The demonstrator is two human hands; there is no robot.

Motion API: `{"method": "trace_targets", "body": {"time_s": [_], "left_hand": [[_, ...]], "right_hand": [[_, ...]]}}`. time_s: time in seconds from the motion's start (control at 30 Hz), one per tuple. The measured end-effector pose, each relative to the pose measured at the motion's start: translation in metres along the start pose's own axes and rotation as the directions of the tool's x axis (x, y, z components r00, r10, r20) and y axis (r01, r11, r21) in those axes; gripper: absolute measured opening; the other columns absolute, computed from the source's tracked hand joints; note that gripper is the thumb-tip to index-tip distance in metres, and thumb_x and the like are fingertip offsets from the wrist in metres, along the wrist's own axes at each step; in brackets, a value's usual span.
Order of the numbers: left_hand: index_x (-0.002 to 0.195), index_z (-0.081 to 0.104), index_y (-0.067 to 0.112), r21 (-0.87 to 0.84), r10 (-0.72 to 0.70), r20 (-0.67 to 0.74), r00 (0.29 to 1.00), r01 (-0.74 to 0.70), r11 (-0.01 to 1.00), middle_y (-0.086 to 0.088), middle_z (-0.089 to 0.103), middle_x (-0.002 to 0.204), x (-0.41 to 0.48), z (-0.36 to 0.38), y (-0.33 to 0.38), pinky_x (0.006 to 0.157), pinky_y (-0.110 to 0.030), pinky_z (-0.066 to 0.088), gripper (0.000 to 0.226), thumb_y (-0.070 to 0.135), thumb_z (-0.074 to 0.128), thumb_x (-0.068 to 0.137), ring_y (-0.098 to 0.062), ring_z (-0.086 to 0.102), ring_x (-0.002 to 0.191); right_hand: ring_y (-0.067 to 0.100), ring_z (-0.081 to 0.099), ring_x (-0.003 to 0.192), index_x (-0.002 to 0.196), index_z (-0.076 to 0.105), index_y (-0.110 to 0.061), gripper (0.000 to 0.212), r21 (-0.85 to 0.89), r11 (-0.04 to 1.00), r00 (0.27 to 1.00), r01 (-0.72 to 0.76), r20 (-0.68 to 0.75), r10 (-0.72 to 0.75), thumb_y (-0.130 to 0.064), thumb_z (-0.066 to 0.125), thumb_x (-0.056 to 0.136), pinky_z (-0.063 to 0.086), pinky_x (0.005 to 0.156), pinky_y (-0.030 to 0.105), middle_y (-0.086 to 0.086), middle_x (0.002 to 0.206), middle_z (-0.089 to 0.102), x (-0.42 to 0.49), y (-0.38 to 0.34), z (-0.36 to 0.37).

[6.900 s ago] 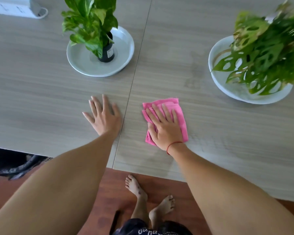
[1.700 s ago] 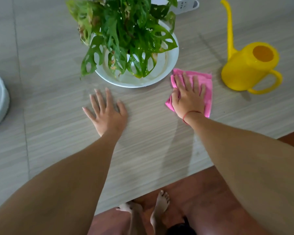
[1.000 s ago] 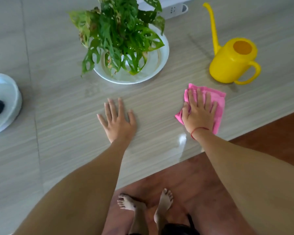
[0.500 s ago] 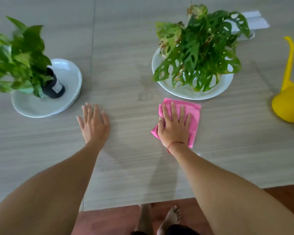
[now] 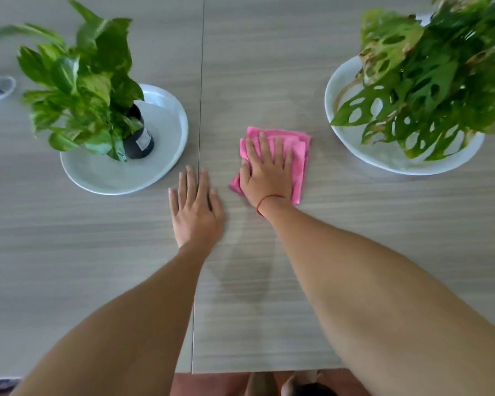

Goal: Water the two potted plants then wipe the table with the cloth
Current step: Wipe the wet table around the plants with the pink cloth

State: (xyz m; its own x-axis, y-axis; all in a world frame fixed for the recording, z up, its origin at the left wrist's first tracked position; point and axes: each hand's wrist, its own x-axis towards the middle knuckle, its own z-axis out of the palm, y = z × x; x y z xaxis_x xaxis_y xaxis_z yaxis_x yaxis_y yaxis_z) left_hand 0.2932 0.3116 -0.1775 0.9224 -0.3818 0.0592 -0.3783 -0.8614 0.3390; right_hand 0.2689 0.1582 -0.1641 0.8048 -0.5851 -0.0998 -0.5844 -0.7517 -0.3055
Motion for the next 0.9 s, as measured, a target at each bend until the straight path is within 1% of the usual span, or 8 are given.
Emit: {"method": "trace_targets", "body": {"time_s": [0.13,0.23,0.3,0.37,0.47,0.53,0.73,0.9], "left_hand": [[0.148,0.039,0.021,-0.038,0.026,0.024,0.999,-0.025,0.999,-0.003,0.026,0.158,0.002,-0.008,-0.005,0.119,-0.038,0.009,0.053,0.033,0.028,0.097,-0.017,0.019,0.147],[0.142,0.047,0.019,-0.043,0.083,0.012,0.996,-0.082,0.996,-0.003,0.036,0.154,0.008,-0.020,-0.015,0.115,-0.039,0.022,0.051,0.032,0.030,0.096,-0.020,0.031,0.143],[0.144,0.044,0.020,-0.030,0.125,0.002,0.992,-0.125,0.992,-0.002,0.034,0.155,0.008,-0.020,-0.020,0.116,-0.038,0.021,0.049,0.030,0.033,0.098,-0.019,0.029,0.144],[0.149,0.037,0.023,-0.022,0.125,0.012,0.992,-0.124,0.992,0.001,0.026,0.158,0.006,-0.016,-0.022,0.120,-0.036,0.011,0.050,0.030,0.031,0.100,-0.015,0.019,0.147],[0.150,0.035,0.023,-0.025,0.135,0.001,0.991,-0.135,0.991,0.000,0.025,0.159,0.008,-0.012,-0.022,0.122,-0.037,0.008,0.052,0.031,0.027,0.099,-0.016,0.016,0.148],[0.149,0.037,0.022,-0.028,0.148,-0.021,0.989,-0.149,0.988,-0.002,0.027,0.158,0.009,-0.010,-0.024,0.122,-0.038,0.009,0.052,0.029,0.029,0.098,-0.017,0.017,0.148],[0.149,0.037,0.015,-0.033,0.137,-0.042,0.990,-0.138,0.990,-0.005,0.027,0.158,0.012,-0.005,-0.030,0.122,-0.035,0.008,0.051,0.024,0.032,0.099,-0.017,0.018,0.148],[0.150,0.032,0.010,-0.031,0.115,-0.022,0.993,-0.116,0.993,-0.006,0.025,0.159,0.009,-0.009,-0.027,0.122,-0.034,0.006,0.053,0.023,0.030,0.099,-0.016,0.016,0.148]], "right_hand": [[0.023,0.003,0.150,0.151,0.015,-0.033,0.052,-0.038,0.956,0.954,0.292,0.084,-0.288,-0.038,0.023,0.100,-0.003,0.122,0.046,-0.007,0.161,0.011,-0.053,0.002,0.005],[0.018,0.018,0.148,0.146,0.033,-0.034,0.053,-0.024,0.935,0.933,0.355,0.070,-0.353,-0.037,0.027,0.093,0.008,0.120,0.044,-0.011,0.155,0.030,-0.080,0.048,-0.006],[0.017,0.017,0.148,0.146,0.031,-0.037,0.054,-0.060,0.961,0.961,0.272,0.063,-0.268,-0.039,0.023,0.092,0.010,0.120,0.044,-0.013,0.156,0.028,-0.076,0.076,-0.016],[0.017,0.014,0.148,0.148,0.022,-0.039,0.055,-0.076,0.990,0.993,0.118,0.022,-0.117,-0.042,0.019,0.093,0.009,0.121,0.045,-0.013,0.158,0.020,-0.062,0.082,-0.022],[0.021,0.005,0.149,0.150,0.009,-0.039,0.053,-0.038,0.993,0.993,-0.114,-0.037,0.113,-0.041,0.022,0.098,0.004,0.121,0.049,-0.012,0.160,0.007,-0.025,0.058,-0.018],[0.027,-0.003,0.149,0.151,0.006,-0.036,0.053,-0.017,0.983,0.983,-0.180,-0.021,0.180,-0.040,0.023,0.101,-0.003,0.120,0.052,-0.007,0.161,0.000,0.002,0.036,-0.012],[0.029,-0.006,0.149,0.151,0.011,-0.035,0.052,-0.007,0.999,0.999,0.041,0.035,-0.040,-0.040,0.025,0.101,-0.005,0.119,0.055,-0.006,0.161,0.000,0.009,-0.027,0.006],[0.024,0.005,0.149,0.150,0.022,-0.032,0.054,-0.001,0.944,0.937,0.331,0.116,-0.328,-0.041,0.020,0.096,0.001,0.121,0.049,-0.008,0.160,0.016,-0.049,-0.002,0.003]]}}
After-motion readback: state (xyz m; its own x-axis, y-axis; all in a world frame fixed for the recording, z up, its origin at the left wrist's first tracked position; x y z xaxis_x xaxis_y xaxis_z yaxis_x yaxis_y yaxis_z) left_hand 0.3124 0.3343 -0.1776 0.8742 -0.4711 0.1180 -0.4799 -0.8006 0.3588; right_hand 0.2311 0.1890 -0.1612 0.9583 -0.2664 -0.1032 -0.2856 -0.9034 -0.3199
